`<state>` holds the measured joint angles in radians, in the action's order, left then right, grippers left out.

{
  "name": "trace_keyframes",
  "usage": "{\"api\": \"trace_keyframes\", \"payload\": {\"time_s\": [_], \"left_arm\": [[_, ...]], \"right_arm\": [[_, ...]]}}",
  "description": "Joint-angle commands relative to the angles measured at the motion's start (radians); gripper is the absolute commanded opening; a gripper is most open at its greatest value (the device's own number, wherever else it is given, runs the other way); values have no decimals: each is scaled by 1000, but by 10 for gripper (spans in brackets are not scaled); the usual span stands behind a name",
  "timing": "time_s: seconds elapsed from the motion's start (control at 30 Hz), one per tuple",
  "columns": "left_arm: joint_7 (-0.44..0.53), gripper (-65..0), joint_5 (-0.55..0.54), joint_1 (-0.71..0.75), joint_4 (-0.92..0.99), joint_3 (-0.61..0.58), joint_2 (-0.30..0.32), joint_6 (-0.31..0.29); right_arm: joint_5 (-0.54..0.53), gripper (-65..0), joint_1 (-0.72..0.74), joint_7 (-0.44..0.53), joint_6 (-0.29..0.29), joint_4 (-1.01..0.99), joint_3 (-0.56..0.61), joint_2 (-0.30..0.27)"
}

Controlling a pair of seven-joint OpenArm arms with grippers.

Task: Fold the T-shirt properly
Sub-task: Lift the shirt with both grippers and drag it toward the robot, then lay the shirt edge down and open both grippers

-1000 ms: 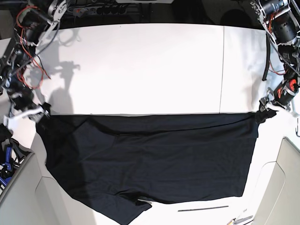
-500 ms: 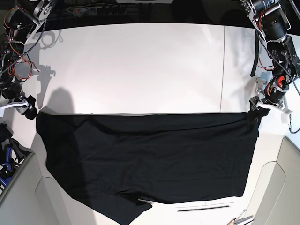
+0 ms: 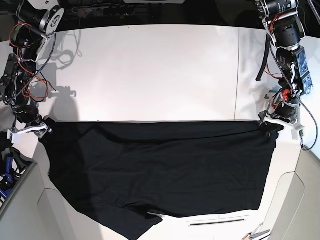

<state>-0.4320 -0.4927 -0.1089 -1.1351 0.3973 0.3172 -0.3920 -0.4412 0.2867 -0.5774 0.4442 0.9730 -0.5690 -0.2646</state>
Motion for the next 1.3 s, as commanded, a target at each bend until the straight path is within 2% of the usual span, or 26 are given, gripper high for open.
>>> {"api": "trace_keyframes", "payload": {"time_s": [0.0,0.07,0.1,0.17,0.23,0.3,0.33,0.4,0.63,0.73,0.97,1.27], "left_arm": [[-13,-244,18,-10,-10,0,6,11],[-13,-247,35,-10,-10,0,-3,11],[-13,-265,43,-10,-10,0,-7,11],[-13,-366,45,-10,-10,0,-10,10],[-13,-520,45,-10,-10,0,-10,8],[-13,-650,59,-11,-10,0,-9,-2],[-13,-650,67,-11,-10,0,-8,-11],[-16,-650,68,-11,-10,0,-6,-24],[-121,-650,67,8,-111,2,16,-39],[-142,-650,67,69,-214,3,19,-65],[-142,-650,63,227,-428,40,21,-64],[-180,-650,55,414,-610,117,21,-65]], "right_arm": [[-3,-229,22,-2,0,-2,8,-15],[-4,-246,23,-2,9,-10,21,-15],[-4,-277,23,-2,8,-11,28,-14],[-3,-376,21,-2,8,-11,36,-12],[-3,-489,21,-2,10,-11,35,-8],[-3,-636,21,-2,57,-11,35,-4],[-3,-650,21,-2,88,-11,35,-3],[-4,-650,21,-18,124,-9,34,-4],[-34,-650,5,-180,124,82,31,-5],[-79,-650,-64,-200,124,176,23,-4],[-142,-650,-251,-236,124,373,-9,-4],[-292,-650,-457,-329,126,526,-161,-4]]}}
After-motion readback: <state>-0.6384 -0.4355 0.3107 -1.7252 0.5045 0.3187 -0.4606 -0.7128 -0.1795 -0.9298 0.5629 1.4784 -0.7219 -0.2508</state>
